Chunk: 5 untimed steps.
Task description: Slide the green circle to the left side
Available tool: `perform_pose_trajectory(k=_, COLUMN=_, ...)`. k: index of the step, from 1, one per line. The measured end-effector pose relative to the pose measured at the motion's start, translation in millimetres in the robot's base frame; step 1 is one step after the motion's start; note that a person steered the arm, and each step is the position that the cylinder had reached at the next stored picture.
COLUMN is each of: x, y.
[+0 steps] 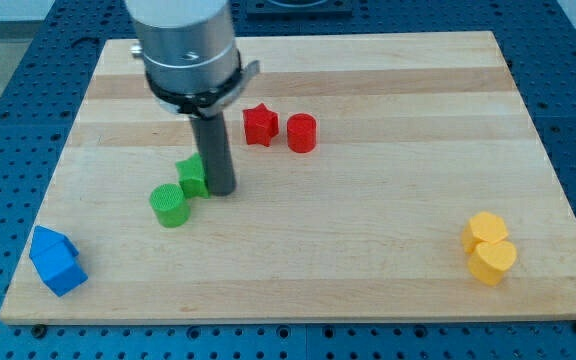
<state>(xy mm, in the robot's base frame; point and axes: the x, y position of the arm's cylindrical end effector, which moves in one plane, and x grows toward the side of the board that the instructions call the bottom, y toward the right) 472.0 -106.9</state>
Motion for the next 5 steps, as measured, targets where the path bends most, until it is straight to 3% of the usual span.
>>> perform_pose_trajectory(k=2, x=0.0, y=-88.1)
perform_pose_trajectory(k=3, x=-0.1, y=-71.3)
perform_pose_trajectory(k=5, x=2.1, y=16.2)
